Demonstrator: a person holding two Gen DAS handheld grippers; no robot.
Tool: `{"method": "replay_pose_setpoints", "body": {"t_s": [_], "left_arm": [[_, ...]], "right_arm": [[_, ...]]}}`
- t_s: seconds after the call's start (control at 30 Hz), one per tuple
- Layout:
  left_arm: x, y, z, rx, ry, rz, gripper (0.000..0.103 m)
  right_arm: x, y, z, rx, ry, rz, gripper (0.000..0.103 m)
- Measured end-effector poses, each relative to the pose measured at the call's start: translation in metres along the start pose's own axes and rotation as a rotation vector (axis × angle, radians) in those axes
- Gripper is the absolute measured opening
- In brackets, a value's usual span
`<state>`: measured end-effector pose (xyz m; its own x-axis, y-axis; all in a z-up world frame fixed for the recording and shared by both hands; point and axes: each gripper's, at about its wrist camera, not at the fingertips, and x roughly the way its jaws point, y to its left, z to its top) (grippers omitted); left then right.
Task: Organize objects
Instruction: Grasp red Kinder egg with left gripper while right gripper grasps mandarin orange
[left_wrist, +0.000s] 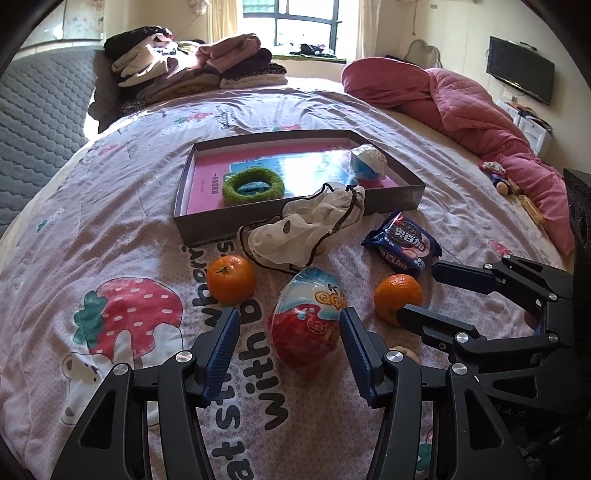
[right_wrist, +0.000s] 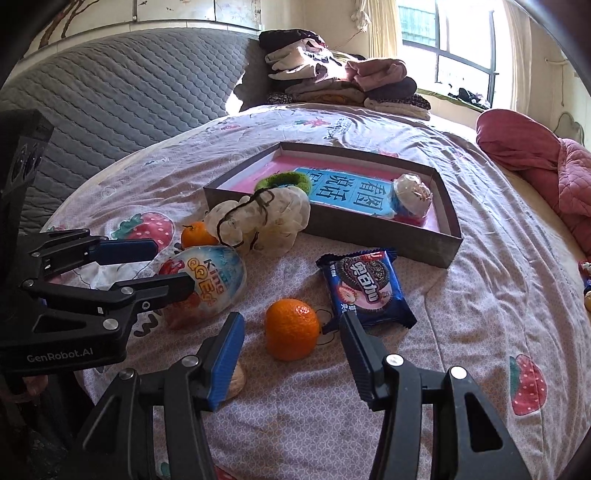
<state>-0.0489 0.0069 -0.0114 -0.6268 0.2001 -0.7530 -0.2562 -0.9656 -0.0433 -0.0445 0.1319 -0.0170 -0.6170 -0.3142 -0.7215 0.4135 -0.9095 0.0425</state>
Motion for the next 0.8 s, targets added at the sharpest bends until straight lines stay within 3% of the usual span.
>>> {"method": "replay_pose_setpoints", "body": {"t_s": [0.2, 0.6, 0.8], "left_arm": [[0.006, 0.0, -0.001, -0.005, 0.012, -0.029, 0.058], [0.017, 0.0, 0.001, -0.009, 0.024, -0.057, 0.064], [0.023, 0.003, 0.002, -0.02, 0.026, -0.075, 0.064]], "right_arm": [[0.009, 0.0, 0.001, -0.003, 0.029, 0.021, 0.04], [0.022, 0.003, 0.006, -0.044, 0.049, -0.003, 0.039], [0.032, -0.002, 0.005, -0.018, 0.077, 0.037, 0.038]]}}
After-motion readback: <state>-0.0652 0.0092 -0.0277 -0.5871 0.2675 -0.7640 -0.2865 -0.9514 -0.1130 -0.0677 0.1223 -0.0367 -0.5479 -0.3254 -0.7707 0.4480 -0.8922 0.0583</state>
